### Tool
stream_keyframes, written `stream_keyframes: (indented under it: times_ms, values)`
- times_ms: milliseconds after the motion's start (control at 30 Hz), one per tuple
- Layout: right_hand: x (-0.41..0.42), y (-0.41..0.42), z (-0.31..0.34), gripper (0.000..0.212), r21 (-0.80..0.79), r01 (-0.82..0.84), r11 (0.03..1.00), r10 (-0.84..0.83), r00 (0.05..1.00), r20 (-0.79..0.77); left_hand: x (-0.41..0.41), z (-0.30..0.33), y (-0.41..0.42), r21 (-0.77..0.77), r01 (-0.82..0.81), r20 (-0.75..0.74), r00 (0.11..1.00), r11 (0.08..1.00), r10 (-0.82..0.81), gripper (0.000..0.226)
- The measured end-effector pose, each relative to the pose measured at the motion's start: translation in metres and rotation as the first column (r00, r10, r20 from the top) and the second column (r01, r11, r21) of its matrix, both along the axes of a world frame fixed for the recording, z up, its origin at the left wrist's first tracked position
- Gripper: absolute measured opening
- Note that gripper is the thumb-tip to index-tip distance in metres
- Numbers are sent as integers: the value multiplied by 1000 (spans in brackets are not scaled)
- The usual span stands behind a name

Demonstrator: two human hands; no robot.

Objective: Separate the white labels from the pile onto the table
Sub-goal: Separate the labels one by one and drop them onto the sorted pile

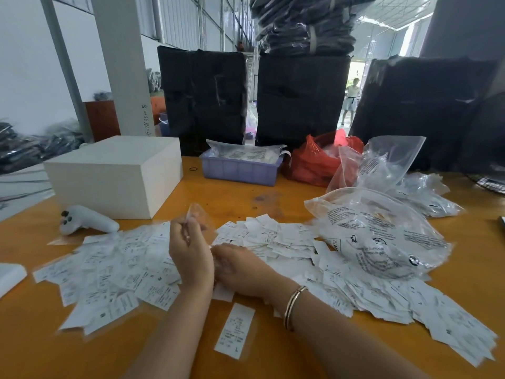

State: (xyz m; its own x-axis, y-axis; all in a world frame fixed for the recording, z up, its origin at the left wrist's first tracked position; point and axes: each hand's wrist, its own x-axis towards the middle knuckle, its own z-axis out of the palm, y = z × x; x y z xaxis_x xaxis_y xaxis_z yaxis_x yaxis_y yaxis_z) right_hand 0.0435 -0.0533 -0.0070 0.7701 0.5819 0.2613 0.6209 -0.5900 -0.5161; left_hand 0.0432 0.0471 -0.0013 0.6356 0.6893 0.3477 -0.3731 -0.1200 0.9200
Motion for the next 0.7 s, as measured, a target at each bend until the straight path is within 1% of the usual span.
stream_keyframes:
  times_ms: [67,100,133,200,267,333,400,467,500,533,567,633,700]
  values:
    - [1,-10,7,46,67,29,997,-23,996,-87,0,0,2,-22,-8,-11,1000,1000,7,17]
    - [3,-16,9,49,77,59,995,-52,994,-94,0,0,2,-34,-4,-13,1000,999,4,17]
    - [6,-23,11,49,69,95,993,-89,993,-75,0,0,2,-38,6,-19,1000,999,-6,18]
    - [12,-42,14,37,37,170,985,-171,985,7,-1,-1,-1,-11,62,-36,997,998,-62,19]
    - [18,-69,16,25,8,263,965,-263,962,72,-3,-2,-6,68,180,-50,983,981,-177,19]
    - [23,-101,12,24,-33,377,926,-372,922,107,-7,-3,-15,178,313,-75,950,933,-304,20]
    - [23,-130,2,34,-108,457,883,-453,889,59,-10,-6,-23,263,437,-127,899,860,-418,21]
    - [16,-145,-11,50,-230,463,856,-483,875,-33,-11,-9,-28,337,545,-219,838,767,-499,22]
    - [13,-147,-16,55,-301,442,845,-473,880,-37,-11,-11,-30,372,591,-279,806,716,-521,22]
    - [10,-146,-20,58,-358,418,835,-453,891,-15,-11,-13,-31,406,627,-339,779,665,-528,22]
    - [8,-144,-22,59,-382,399,833,-429,903,7,-11,-15,-32,449,643,-385,766,621,-515,21]
    - [4,-140,-18,58,-375,372,849,-394,919,21,-8,-19,-32,560,598,-422,801,573,-424,16]
    - [-1,-139,-14,55,-364,350,863,-368,929,19,-3,-22,-31,644,520,-424,853,561,-305,21]
